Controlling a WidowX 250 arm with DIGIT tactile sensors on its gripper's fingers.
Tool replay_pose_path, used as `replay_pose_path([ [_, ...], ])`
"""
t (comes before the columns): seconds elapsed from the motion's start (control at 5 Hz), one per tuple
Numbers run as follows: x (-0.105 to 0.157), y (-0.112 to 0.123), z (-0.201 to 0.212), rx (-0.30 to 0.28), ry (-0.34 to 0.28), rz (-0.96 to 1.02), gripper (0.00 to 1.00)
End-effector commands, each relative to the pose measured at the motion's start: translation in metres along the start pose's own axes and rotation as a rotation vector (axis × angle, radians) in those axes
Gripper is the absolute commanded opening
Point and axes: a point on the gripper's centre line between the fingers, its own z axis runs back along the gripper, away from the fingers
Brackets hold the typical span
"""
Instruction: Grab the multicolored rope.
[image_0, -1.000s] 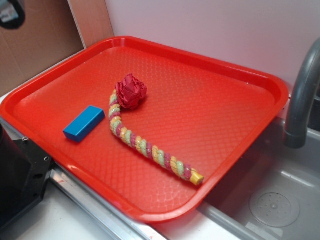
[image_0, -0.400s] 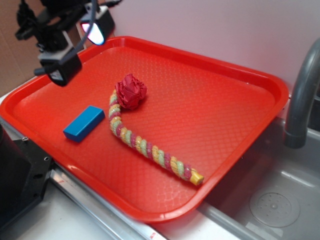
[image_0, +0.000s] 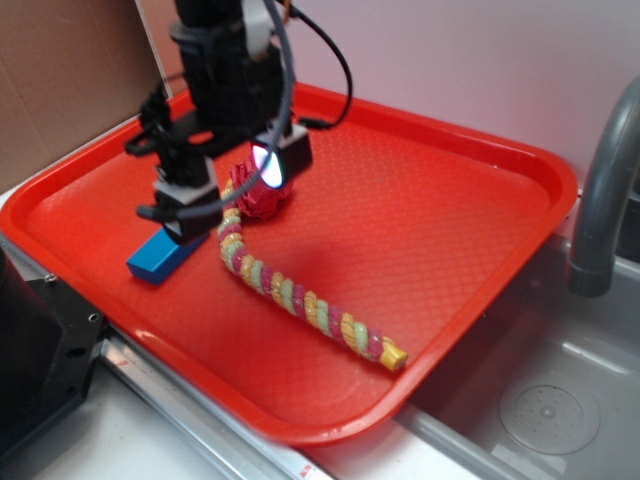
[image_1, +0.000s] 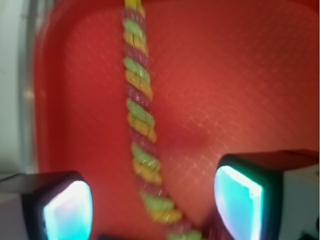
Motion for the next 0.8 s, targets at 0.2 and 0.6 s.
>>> replay_pose_path([
  [0.2,-0.011,0.005,-0.053,0.031,0.073,-0.091,1.0],
  [0.6,-0.013,0.005,-0.059,0.059,0.112,-0.109,0.0],
])
